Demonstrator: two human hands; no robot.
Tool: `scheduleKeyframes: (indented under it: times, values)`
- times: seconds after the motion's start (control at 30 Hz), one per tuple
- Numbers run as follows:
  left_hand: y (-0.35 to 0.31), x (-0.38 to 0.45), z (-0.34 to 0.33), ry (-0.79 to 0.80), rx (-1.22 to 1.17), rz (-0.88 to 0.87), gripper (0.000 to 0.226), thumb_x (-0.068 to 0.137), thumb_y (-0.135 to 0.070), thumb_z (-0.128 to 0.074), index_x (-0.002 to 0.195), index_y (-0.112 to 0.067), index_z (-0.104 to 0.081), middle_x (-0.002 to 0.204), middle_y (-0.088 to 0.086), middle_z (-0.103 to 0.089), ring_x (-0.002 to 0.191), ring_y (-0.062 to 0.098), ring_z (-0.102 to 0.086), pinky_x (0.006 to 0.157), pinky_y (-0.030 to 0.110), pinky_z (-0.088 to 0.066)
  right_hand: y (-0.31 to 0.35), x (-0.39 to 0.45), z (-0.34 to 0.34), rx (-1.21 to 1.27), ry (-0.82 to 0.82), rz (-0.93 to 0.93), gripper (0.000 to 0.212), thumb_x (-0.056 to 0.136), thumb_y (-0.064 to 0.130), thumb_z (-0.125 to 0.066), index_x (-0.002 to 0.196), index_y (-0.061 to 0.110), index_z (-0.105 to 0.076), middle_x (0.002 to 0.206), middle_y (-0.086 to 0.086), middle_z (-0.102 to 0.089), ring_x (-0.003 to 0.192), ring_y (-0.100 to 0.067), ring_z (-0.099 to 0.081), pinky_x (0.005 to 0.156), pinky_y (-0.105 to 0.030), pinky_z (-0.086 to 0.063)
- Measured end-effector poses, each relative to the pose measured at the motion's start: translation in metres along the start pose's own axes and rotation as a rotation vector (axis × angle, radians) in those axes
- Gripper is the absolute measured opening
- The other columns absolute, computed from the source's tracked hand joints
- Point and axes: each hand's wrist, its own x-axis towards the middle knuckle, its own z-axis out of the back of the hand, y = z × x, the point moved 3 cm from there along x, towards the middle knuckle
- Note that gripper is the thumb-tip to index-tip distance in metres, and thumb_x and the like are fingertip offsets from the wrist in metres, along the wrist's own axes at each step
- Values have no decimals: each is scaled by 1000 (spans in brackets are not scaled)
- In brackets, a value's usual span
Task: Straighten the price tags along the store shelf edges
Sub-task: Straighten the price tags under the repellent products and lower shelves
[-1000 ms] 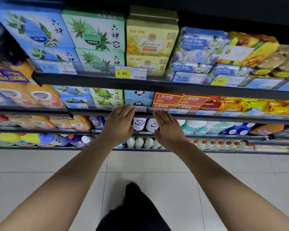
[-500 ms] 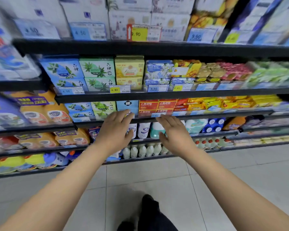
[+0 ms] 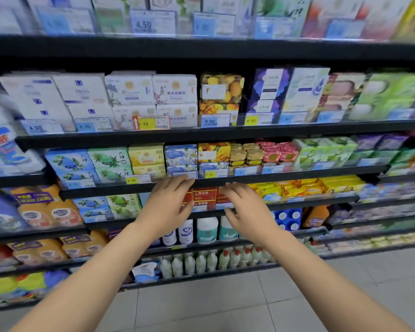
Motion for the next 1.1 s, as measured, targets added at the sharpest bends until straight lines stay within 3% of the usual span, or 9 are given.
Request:
scheduleKeyframes:
  times: [0.13, 0.33, 0.4, 0.57, 0.73, 0.87, 1.0, 1.1]
  values:
    - [-34, 8, -16, -15, 2, 2, 50, 87, -31, -63, 133, -12, -54, 133, 7, -55, 119, 30, -51, 102, 46, -38, -46, -26, 14, -23, 21, 7, 40, 85, 17, -59, 125, 13, -55, 121, -6, -58, 113, -27, -51, 94, -42, -45]
    - [-64, 19, -24, -1, -24, -66, 51, 87, -42, -44, 124, -12, -61, 123, 6, -61, 109, 29, -59, 94, 45, -45, -85, -56, 30, -49, 36, -66, 39, 86, 19, -60, 124, 13, -55, 119, -4, -59, 111, -25, -52, 94, -40, -43]
    - [-67, 23, -29, -5, -40, -95, 47, 86, -39, -50, 122, -12, -62, 122, 6, -62, 107, 29, -60, 92, 44, -46, -93, -65, 30, -59, 42, -103, 41, 85, 20, -59, 125, 14, -55, 120, -4, -58, 112, -25, -51, 95, -40, -42]
    - [-76, 33, -46, 40, -86, -165, 51, 86, -43, -42, 123, -14, -61, 124, 3, -61, 110, 28, -58, 92, 43, -49, -101, -86, 32, -50, 41, -188, 43, 81, 18, -62, 123, 11, -57, 119, -4, -60, 111, -24, -53, 94, -39, -44]
    - [-89, 50, -56, 79, -68, -257, 46, 85, -35, -61, 127, -16, -58, 129, 2, -58, 115, 27, -54, 97, 43, -46, -116, -94, 42, -55, 15, -228, 42, 82, 16, -62, 123, 10, -58, 118, -3, -60, 111, -22, -52, 95, -39, -44]
    - [-112, 69, -53, 53, -83, -257, 45, 87, -37, -56, 126, -16, -59, 128, 1, -58, 115, 24, -54, 97, 40, -42, -136, -98, 55, -67, -8, -209, 41, 82, 15, -63, 122, 10, -58, 116, -4, -61, 110, -23, -53, 94, -38, -44]
    - [-147, 90, -61, 32, -67, -261, 42, 88, -33, -63, 126, -16, -59, 128, 2, -58, 117, 25, -54, 97, 40, -43, -168, -100, 66, -71, -18, -181, 40, 83, 17, -62, 123, 11, -57, 114, -5, -61, 108, -24, -54, 92, -39, -45]
    - [-177, 108, -71, 23, -54, -232, 44, 89, -38, -54, 127, -17, -59, 130, 1, -57, 117, 24, -53, 97, 41, -43, -201, -104, 75, -49, -17, -148, 39, 86, 19, -59, 123, 11, -56, 115, -5, -60, 108, -25, -52, 93, -40, -44]
